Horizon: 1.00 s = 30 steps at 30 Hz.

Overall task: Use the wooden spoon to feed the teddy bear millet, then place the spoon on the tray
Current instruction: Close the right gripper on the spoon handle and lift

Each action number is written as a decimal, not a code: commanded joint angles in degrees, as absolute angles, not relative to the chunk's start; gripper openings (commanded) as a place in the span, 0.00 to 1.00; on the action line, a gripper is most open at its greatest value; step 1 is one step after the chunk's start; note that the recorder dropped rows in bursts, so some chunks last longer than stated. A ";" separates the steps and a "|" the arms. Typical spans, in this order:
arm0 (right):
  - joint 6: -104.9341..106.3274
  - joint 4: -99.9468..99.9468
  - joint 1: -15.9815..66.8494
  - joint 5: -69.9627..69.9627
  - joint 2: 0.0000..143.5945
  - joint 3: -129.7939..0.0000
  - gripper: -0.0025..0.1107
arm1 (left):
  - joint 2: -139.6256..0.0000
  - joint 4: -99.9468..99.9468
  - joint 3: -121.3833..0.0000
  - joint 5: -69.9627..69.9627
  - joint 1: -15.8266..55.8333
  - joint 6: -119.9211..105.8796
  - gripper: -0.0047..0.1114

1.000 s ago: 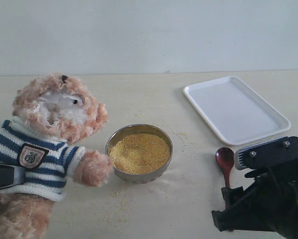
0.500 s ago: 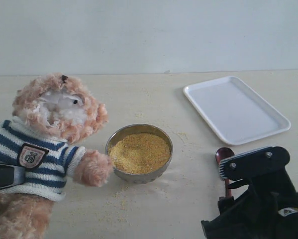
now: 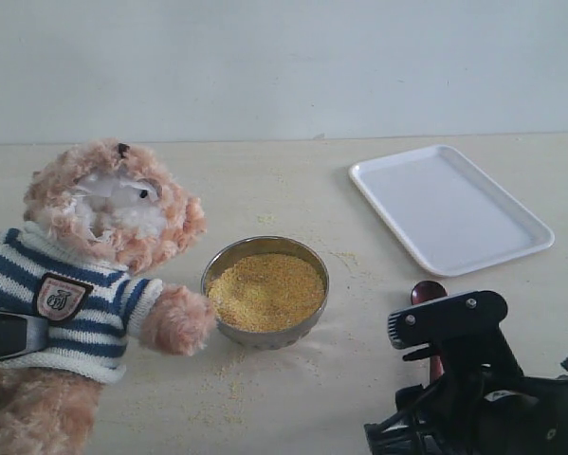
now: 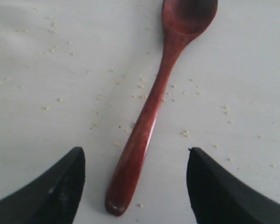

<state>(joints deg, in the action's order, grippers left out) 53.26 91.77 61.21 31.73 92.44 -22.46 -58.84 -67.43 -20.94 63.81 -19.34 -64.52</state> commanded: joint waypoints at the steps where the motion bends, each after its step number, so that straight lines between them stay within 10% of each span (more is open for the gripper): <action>1: 50.54 91.64 58.21 29.03 92.60 -22.84 0.57 | -58.41 -68.66 -20.81 64.36 -19.44 -64.32 0.08; 30: 43.58 89.58 54.21 21.46 98.56 -24.77 0.56 | -58.41 -68.66 -20.81 64.36 -19.44 -64.32 0.08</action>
<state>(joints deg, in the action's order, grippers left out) 44.03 89.06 54.68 23.80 96.86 -25.02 -58.84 -67.43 -20.94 63.81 -19.34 -64.52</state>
